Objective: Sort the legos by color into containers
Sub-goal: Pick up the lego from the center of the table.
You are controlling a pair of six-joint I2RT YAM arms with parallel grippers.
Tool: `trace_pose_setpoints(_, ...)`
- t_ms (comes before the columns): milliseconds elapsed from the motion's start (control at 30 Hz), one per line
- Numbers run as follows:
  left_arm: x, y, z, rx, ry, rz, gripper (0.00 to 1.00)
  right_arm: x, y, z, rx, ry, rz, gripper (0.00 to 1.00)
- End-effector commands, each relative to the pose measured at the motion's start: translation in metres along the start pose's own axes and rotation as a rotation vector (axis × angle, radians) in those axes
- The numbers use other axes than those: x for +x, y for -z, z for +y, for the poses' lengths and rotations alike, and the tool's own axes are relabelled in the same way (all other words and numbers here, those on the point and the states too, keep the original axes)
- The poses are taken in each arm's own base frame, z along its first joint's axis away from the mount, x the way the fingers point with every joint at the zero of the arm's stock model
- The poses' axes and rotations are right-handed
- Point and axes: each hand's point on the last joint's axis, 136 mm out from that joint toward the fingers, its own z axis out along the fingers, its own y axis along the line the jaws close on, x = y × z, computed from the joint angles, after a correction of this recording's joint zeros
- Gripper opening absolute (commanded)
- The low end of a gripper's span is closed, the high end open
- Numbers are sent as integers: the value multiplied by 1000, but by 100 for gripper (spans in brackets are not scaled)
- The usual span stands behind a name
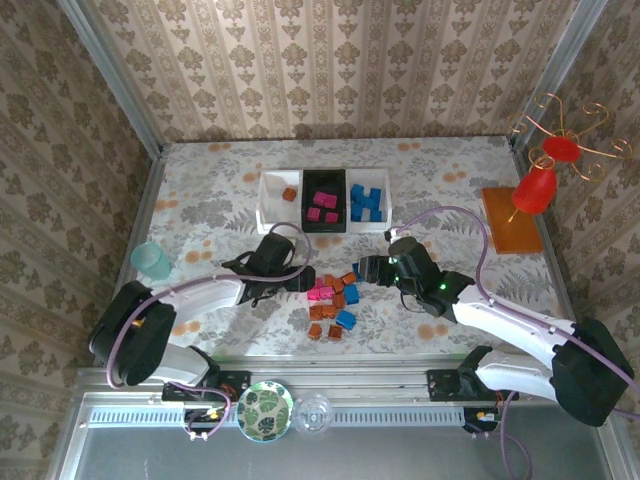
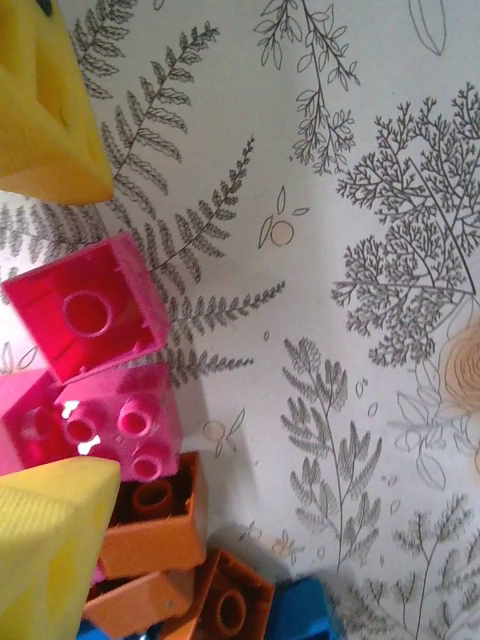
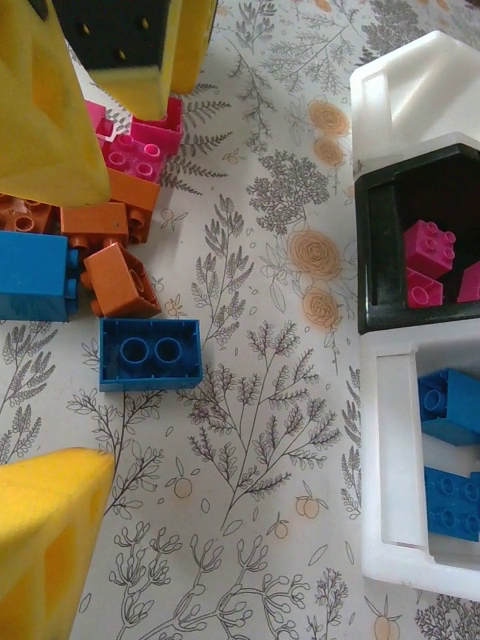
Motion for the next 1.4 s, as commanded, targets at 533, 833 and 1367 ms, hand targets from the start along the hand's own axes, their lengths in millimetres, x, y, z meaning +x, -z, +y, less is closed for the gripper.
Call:
trace_pose_setpoints(533,17,0,30,-135,-30,26,63,-7,7,-1,-1,-8,-29,66)
trace_pose_setpoints(833,2,-11,41,-274,-141,12,56,-5,11,-3,4,-6,-27,66)
trace_pose_setpoints(1367,-31,10,-4,-156,-185,-97,32,-6,10,-6,17,-6,-29,67)
